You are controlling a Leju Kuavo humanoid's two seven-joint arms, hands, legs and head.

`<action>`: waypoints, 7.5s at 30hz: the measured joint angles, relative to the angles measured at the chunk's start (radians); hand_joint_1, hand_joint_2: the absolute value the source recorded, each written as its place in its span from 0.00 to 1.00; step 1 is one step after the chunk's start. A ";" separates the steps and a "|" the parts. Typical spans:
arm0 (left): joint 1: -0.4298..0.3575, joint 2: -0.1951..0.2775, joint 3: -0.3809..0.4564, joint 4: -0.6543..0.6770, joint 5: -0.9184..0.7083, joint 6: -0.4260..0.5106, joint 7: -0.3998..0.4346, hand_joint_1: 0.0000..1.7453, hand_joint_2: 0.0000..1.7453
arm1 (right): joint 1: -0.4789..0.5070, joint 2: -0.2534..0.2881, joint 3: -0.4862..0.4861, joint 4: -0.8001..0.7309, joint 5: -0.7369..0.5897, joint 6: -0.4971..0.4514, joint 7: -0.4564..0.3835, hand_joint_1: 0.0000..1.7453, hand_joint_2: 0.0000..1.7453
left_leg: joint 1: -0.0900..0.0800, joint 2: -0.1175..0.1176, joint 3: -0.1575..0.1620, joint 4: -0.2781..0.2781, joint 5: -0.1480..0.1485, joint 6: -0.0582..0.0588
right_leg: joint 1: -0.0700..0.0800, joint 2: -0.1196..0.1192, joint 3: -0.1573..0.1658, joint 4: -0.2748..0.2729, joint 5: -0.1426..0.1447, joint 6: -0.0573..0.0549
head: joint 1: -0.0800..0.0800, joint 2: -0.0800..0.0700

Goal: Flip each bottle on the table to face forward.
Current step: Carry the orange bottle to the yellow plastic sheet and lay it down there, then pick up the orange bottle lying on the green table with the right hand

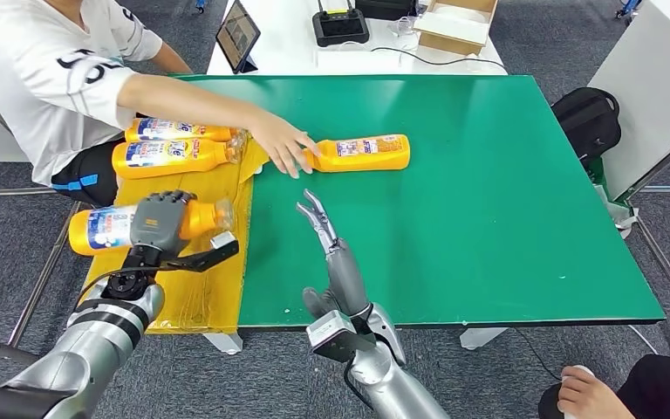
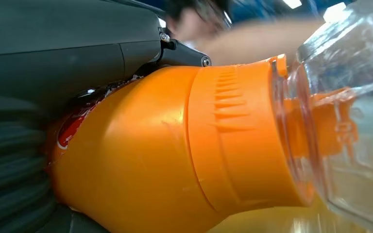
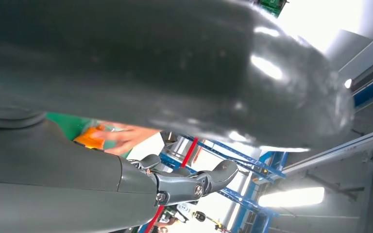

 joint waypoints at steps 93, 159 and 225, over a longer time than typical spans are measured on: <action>0.391 -0.226 0.349 -0.746 1.500 -0.297 -0.589 0.00 1.00 | -0.039 -0.222 -0.135 -0.020 0.301 0.145 0.398 0.00 1.00 | -0.001 -0.003 0.004 0.000 0.000 -0.001 | 0.000 -0.001 0.005 -0.001 -0.001 -0.001 | -0.001 0.000; 0.407 -0.259 0.192 -0.561 1.437 -0.348 -0.565 0.00 1.00 | -0.453 -0.533 0.271 0.442 0.180 0.689 0.529 1.00 1.00 | 0.000 -0.002 0.011 0.000 -0.001 0.000 | 0.000 -0.001 0.012 -0.002 -0.001 0.000 | -0.001 0.000; 0.520 -0.287 -0.070 -0.777 1.678 -0.835 -0.397 0.00 1.00 | -0.002 0.005 -0.135 0.204 0.152 0.086 0.084 1.00 1.00 | 0.000 -0.002 0.000 0.000 -0.001 0.000 | 0.000 -0.001 0.001 -0.001 -0.001 -0.001 | -0.001 0.000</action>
